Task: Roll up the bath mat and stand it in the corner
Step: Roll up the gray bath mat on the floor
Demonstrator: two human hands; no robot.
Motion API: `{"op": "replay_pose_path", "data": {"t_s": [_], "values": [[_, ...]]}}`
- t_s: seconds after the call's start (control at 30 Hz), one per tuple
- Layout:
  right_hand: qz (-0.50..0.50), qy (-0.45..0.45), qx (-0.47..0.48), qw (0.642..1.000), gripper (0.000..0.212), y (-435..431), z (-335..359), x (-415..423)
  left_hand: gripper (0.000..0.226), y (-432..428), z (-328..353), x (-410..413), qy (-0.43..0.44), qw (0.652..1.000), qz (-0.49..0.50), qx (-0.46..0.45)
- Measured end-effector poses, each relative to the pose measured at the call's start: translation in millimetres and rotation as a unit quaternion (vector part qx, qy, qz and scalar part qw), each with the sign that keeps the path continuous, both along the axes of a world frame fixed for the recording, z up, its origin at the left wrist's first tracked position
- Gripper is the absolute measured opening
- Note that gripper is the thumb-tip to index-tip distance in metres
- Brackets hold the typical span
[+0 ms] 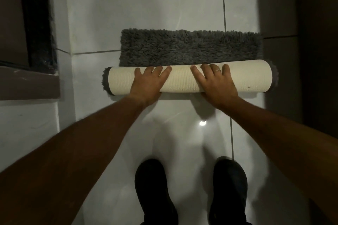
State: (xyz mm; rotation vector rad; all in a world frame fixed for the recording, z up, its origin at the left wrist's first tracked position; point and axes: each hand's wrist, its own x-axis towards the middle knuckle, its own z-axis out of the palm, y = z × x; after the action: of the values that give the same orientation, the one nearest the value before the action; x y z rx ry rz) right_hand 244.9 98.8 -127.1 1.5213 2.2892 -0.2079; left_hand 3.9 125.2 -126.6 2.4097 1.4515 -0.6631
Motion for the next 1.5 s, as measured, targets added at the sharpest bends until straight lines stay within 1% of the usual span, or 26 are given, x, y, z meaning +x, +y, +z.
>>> {"op": "replay_pose_path", "data": {"t_s": [0.1, 0.13, 0.17, 0.23, 0.27, 0.3, 0.33, 0.4, 0.47, 0.5, 0.53, 0.57, 0.6, 0.67, 0.7, 0.73, 0.77, 0.87, 0.97, 1.03, 1.1, 1.2, 1.27, 1.37, 1.43, 1.5], "values": [[0.040, 0.031, -0.066, 0.997, 0.095, -9, 9, 8, 0.082, -22, 8, -4, -0.029, 0.998, 0.016, -0.058], [0.059, 0.048, -0.093, 0.993, 0.096, -13, 11, 11, 0.081, -30, 8, -6, -0.043, 0.994, 0.020, -0.096], [0.075, 0.066, -0.126, 0.987, 0.096, -17, 13, 14, 0.081, -35, 8, -8, -0.052, 0.986, 0.026, -0.156], [0.085, 0.092, -0.192, 0.973, 0.102, -21, 17, 15, 0.087, -39, 9, -12, -0.048, 0.955, 0.040, -0.290], [0.086, 0.092, -0.204, 0.971, 0.104, -24, 17, 16, 0.091, -39, 10, -13, -0.049, 0.942, 0.047, -0.329], [0.091, 0.085, -0.190, 0.974, 0.103, -29, 18, 16, 0.097, -40, 11, -15, -0.060, 0.939, 0.057, -0.333], [0.096, 0.076, -0.156, 0.980, 0.099, -35, 17, 18, 0.103, -41, 12, -18, -0.074, 0.949, 0.065, -0.299], [0.086, 0.087, -0.061, 0.991, 0.082, -54, 12, 23, 0.105, -46, 14, -28, -0.089, 0.982, 0.052, -0.160], [0.058, 0.105, 0.008, 0.993, 0.069, -74, 8, 23, 0.086, -61, 16, -41, -0.109, 0.994, -0.003, -0.030], [0.042, 0.107, 0.022, 0.993, 0.069, -79, 7, 19, 0.074, -72, 17, -44, -0.129, 0.991, -0.028, 0.033], [0.023, 0.103, 0.019, 0.994, 0.075, -80, 6, 14, 0.063, -85, 16, -44, -0.153, 0.984, -0.039, 0.087], [0.006, 0.096, 0.001, 0.995, 0.088, -78, 6, 9, 0.060, -96, 15, -41, -0.168, 0.978, -0.033, 0.118], [-0.003, 0.084, -0.021, 0.996, 0.103, -75, 6, 5, 0.067, -105, 13, -36, -0.161, 0.980, -0.013, 0.114], [0.002, 0.041, -0.055, 0.998, 0.124, -63, 4, 2, 0.106, -111, 8, -23, -0.081, 0.996, 0.032, 0.025], [0.007, 0.020, -0.063, 0.998, 0.127, -56, 3, 0, 0.123, -108, 4, -17, -0.041, 0.998, 0.047, -0.012], [0.006, 0.006, -0.065, 0.998, 0.128, -48, 2, -1, 0.133, -102, -1, -13, -0.020, 0.997, 0.063, -0.037], [0.000, -0.001, -0.066, 0.998, 0.128, -39, 1, -3, 0.135, -93, -5, -8, -0.015, 0.995, 0.083, -0.055], [-0.014, 0.008, -0.078, 0.997, 0.127, -23, 0, -7, 0.128, -53, -12, -1, -0.050, 0.982, 0.143, -0.116], [-0.021, 0.054, -0.075, 0.996, 0.128, -24, -4, -3, 0.122, -9, -13, 0, -0.087, 0.964, 0.138, -0.212], [-0.017, 0.076, -0.081, 0.994, 0.130, -24, -8, 2, 0.122, 14, -16, 2, -0.091, 0.942, 0.129, -0.297], [-0.004, 0.087, -0.093, 0.992, 0.131, -16, -12, 6, 0.122, 30, -21, 2, -0.089, 0.918, 0.152, -0.355], [0.026, 0.108, -0.077, 0.991, 0.128, -3, -15, 10, 0.119, 43, -25, 2, -0.094, 0.922, 0.153, -0.343], [0.033, 0.106, -0.045, 0.993, 0.122, -12, -14, 13, 0.117, 45, -24, 6, -0.055, 0.935, 0.119, -0.331], [-0.040, 0.121, -0.007, 0.992, 0.111, -51, -9, 7, 0.118, 35, -22, 13, 0.005, 0.946, 0.076, -0.316], [-0.137, 0.134, 0.010, 0.981, 0.103, -77, -4, -3, 0.116, 26, -21, 14, -0.015, 0.947, 0.083, -0.309], [-0.257, 0.150, 0.004, 0.955, 0.105, -93, 2, -16, 0.107, 19, -20, 12, -0.072, 0.932, 0.128, -0.331]]}}
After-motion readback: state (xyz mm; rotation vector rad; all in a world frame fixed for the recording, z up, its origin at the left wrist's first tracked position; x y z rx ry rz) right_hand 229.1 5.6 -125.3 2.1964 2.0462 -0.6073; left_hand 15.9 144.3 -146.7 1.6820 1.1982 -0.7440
